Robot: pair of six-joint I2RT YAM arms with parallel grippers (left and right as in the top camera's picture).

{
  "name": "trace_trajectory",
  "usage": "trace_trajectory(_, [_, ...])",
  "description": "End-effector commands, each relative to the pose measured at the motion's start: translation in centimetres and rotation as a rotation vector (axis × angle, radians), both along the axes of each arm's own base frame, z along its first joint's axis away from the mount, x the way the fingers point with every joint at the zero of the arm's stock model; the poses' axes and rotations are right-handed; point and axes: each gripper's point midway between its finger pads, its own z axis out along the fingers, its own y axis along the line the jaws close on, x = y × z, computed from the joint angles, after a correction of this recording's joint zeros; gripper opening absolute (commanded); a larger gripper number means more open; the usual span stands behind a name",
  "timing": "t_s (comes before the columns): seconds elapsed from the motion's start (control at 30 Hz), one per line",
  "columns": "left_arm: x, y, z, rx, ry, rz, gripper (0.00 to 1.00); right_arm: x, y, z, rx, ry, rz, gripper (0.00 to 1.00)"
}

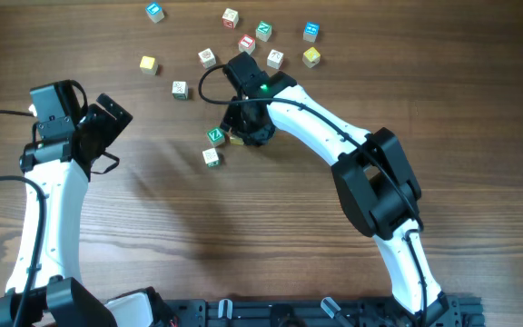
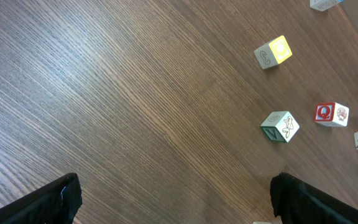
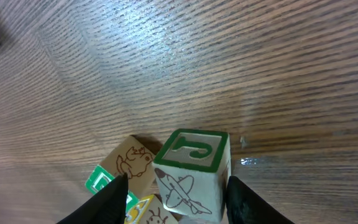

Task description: Form a circle

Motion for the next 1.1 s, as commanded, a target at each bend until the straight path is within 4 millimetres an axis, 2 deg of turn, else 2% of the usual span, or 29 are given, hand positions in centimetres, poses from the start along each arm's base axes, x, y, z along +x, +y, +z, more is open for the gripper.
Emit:
trace_trajectory(0.0, [0.1, 0.2, 0.2, -0.002, -0.008, 0.008, 1.00, -0.6, 0.6, -0.9, 0.014, 0.045, -0.021, 0.52])
trace_trajectory(0.37, [0.1, 0.2, 0.2, -0.002, -0.008, 0.008, 1.00, -0.1, 1.3, -0.6, 0.044, 0.024, -0.019, 0.53])
trace_trajectory(0.53, [0.1, 0.2, 0.2, -0.002, -0.008, 0.008, 1.00, -0.8, 0.6, -0.9, 0.013, 0.047, -0.008, 0.54])
trace_trajectory(0.57, [0.1, 0.2, 0.2, -0.002, -0.008, 0.008, 1.00, -0.7, 0.7, -0.7, 0.015, 0.026, 0.037, 0.55])
trace_trajectory(0.63, [0.1, 0.2, 0.2, -0.002, -0.008, 0.008, 1.00, 0.0, 0.7, 0.8, 0.033, -0.017, 0.056, 0.56])
trace_trajectory(0.7, [0.1, 0.2, 0.2, -0.002, -0.008, 0.008, 1.00, 1.8, 0.5, 4.6, 0.078, -0.115, 0.066, 0.57])
trace_trajectory(0.73, [0.1, 0.2, 0.2, -0.002, -0.008, 0.008, 1.00, 2.8, 0.1, 7.0, 0.090, -0.188, 0.081, 0.57])
trace_trajectory(0.77, [0.1, 0.2, 0.2, -0.002, -0.007, 0.008, 1.00, 3.9, -1.2, 9.9, 0.064, -0.285, 0.079, 0.58])
trace_trajectory(0.83, [0.1, 0.2, 0.2, -0.002, -0.008, 0.008, 1.00, 5.4, -3.3, 13.2, -0.003, -0.437, 0.146, 0.58])
trace_trajectory(0.87, [0.1, 0.2, 0.2, -0.002, -0.008, 0.008, 1.00, 5.7, -3.9, 13.9, -0.029, -0.481, 0.196, 0.58])
trace_trajectory(0.93, [0.1, 0.2, 0.2, -0.002, -0.008, 0.008, 1.00, 6.5, -6.1, 14.2, -0.109, -0.554, 0.355, 0.62])
trace_trajectory(1.0, [0.1, 0.2, 0.2, -0.002, -0.008, 0.008, 1.00, 7.0, -8.4, 12.9, -0.149, -0.521, 0.370, 0.68])
trace_trajectory(1.07, [0.1, 0.2, 0.2, -0.002, -0.008, 0.008, 1.00, 7.7, -11.2, 10.5, -0.192, -0.464, 0.370, 0.72])
